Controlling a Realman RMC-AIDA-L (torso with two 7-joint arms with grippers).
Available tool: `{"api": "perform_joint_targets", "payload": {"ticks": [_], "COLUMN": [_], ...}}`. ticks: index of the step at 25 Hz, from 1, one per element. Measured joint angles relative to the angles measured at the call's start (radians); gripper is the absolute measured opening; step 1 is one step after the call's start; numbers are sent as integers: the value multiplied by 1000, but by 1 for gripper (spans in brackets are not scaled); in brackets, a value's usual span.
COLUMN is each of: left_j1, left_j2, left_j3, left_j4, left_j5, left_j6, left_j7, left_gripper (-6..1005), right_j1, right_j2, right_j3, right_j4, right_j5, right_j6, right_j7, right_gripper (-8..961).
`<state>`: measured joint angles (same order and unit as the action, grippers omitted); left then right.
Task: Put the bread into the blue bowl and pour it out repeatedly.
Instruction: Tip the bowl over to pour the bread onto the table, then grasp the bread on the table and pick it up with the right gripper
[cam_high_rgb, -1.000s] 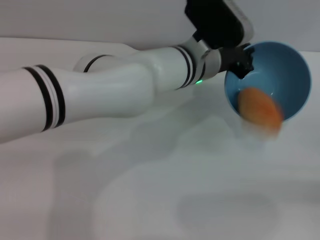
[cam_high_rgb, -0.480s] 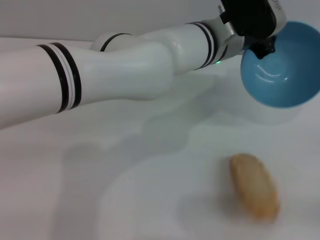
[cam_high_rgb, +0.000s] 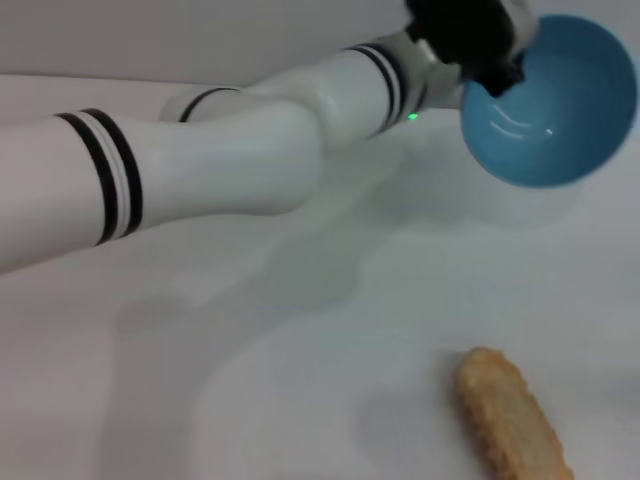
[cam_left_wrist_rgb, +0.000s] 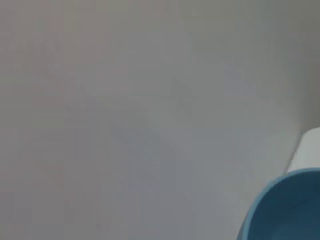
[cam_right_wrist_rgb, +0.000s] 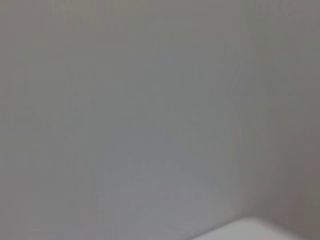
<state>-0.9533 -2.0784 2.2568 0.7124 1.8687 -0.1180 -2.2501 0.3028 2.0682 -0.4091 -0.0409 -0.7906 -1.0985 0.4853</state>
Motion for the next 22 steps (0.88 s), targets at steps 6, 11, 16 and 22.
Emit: {"api": "perform_joint_targets", "payload": {"ticks": [6, 11, 16, 22], "left_j1": [56, 108, 151, 168], "left_j2": [6, 6, 9, 8], "left_j3": [-61, -118, -142, -143], "left_j4": [-33, -37, -40, -47], "left_j5": [-35, -36, -36, -36], "left_j6": [30, 42, 53, 55], "left_j7": [-91, -106, -168, -177], "left_gripper": [-1, -1, -1, 0], "right_j1": [78, 103, 97, 120], "right_j2": [-10, -19, -17, -27], "right_j3": [-168, -291, -288, -285], "right_j4": [-50, -282, -353, -409], "right_j5": [-399, -999, -1129, -1333], "right_j6": [122, -8, -177, -258], "right_j7": [419, 1117, 1263, 1454], "right_gripper": [537, 541, 569, 688]}}
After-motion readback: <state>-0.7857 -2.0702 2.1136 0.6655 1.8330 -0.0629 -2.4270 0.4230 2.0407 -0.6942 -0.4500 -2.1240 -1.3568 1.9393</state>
